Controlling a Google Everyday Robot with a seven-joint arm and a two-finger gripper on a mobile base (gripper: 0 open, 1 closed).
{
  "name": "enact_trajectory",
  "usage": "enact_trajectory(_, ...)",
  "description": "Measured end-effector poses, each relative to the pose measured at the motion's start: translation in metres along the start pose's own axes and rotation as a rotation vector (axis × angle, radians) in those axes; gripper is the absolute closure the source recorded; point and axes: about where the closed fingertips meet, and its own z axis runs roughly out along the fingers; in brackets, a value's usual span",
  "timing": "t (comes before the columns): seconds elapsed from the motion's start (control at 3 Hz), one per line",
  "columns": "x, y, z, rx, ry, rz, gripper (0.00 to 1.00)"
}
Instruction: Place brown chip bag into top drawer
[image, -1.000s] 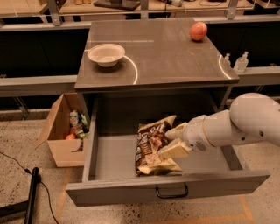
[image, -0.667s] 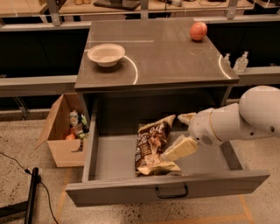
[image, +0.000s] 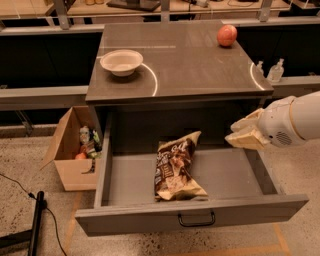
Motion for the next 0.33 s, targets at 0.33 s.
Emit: enact_trajectory(0.33, -0.0023, 0.0036, 0.0043, -0.007, -0.004, -0.002, 0.56)
